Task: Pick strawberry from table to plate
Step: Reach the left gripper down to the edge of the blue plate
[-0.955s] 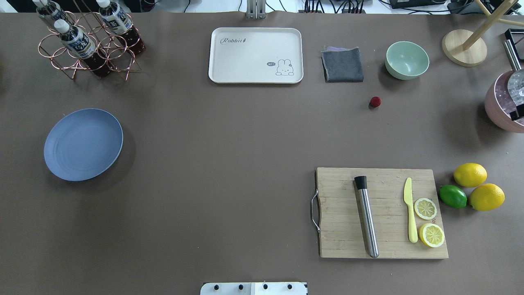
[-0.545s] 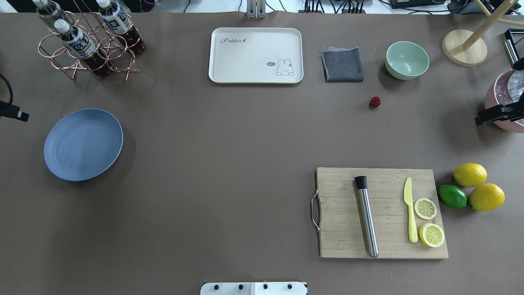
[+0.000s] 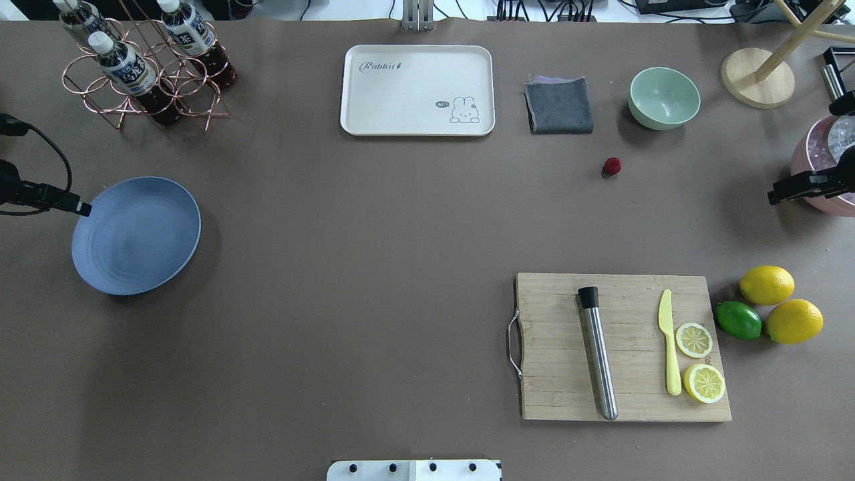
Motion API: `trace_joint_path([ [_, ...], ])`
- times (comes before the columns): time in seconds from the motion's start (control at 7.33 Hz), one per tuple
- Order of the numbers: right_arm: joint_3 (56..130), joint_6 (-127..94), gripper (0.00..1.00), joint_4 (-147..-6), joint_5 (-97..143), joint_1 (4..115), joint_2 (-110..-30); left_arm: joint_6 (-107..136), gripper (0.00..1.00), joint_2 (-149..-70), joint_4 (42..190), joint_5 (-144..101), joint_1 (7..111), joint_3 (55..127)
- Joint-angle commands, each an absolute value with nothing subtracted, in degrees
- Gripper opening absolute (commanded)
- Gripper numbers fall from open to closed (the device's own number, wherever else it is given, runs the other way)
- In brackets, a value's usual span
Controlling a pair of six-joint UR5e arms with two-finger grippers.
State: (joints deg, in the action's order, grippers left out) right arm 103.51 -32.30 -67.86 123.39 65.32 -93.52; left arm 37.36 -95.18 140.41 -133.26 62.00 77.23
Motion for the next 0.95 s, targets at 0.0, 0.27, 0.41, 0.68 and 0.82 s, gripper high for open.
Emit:
trace_joint_path([
  [0.0, 103.54, -32.25, 1.00, -67.85, 123.31, 65.30, -93.52, 37.79, 0.88, -95.10, 144.37, -132.98, 61.44, 74.81],
  [0.27, 103.36, -32.17, 1.00, -67.85, 123.31, 65.30, -93.52, 39.19, 0.62, -94.66, 147.48, -133.15, 61.26, 74.09],
  [0.41, 103.36, -32.17, 1.00, -67.85, 123.31, 65.30, -93.52, 39.29, 0.41, -94.57, 147.57, -133.15, 60.39, 74.53],
  [0.68, 103.36, -32.17, 1.00, -67.76, 123.31, 65.30, -93.52, 39.90, 0.14, -94.57, 149.75, -133.42, 58.90, 74.62],
  [0.82, 103.45, -32.17, 1.00, -67.85, 123.31, 65.30, -93.52, 43.56, 0.01, -94.57, 152.81, -133.42, 57.93, 74.53],
])
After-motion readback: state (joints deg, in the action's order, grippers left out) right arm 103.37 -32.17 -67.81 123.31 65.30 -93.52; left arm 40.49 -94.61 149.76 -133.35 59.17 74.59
